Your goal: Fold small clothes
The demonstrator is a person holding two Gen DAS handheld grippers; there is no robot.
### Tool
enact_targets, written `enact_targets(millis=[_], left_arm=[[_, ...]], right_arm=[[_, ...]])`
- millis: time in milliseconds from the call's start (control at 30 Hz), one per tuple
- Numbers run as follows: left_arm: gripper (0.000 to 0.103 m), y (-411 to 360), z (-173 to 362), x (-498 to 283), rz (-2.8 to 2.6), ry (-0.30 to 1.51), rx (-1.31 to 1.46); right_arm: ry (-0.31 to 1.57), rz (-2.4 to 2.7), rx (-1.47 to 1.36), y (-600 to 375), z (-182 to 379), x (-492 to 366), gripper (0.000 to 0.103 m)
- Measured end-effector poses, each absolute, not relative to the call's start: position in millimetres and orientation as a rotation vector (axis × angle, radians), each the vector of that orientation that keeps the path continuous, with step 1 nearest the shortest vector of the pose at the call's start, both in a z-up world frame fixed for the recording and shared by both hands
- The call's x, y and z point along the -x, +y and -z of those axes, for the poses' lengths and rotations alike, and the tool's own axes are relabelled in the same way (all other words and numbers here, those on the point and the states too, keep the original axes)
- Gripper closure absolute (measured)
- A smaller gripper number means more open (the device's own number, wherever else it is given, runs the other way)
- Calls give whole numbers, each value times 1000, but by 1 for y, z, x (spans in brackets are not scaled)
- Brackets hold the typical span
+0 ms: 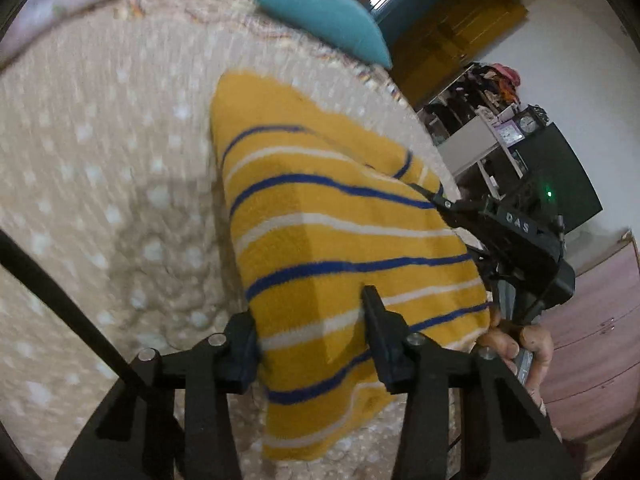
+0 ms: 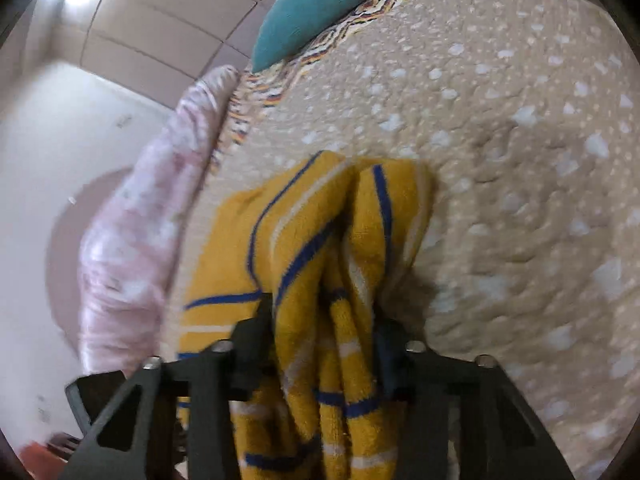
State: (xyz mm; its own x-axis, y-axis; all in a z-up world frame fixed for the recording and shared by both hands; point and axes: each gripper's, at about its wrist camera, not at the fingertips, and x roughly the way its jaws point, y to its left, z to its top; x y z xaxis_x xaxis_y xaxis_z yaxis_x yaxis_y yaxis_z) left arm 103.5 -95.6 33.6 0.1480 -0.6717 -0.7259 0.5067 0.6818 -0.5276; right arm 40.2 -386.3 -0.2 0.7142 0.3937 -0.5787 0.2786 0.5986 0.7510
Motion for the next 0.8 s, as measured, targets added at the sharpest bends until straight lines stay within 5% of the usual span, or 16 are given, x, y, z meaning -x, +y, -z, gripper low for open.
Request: enact_targets(millis=[167, 300, 400, 800], left_arm=[[57, -85, -66, -109, 835, 1073, 155], [53, -88, -28, -100, 728, 1133, 58], [40, -85, -7, -86, 715, 1124, 40], [34, -60, -37, -38, 656, 911, 25]], right_arm=[[705, -139, -893, -372, -34, -39, 64], [829, 42, -765, -367, -15, -50, 57], [832, 62, -778, -370, -11, -36, 52], [875, 80, -567, -340, -44, -41, 49]])
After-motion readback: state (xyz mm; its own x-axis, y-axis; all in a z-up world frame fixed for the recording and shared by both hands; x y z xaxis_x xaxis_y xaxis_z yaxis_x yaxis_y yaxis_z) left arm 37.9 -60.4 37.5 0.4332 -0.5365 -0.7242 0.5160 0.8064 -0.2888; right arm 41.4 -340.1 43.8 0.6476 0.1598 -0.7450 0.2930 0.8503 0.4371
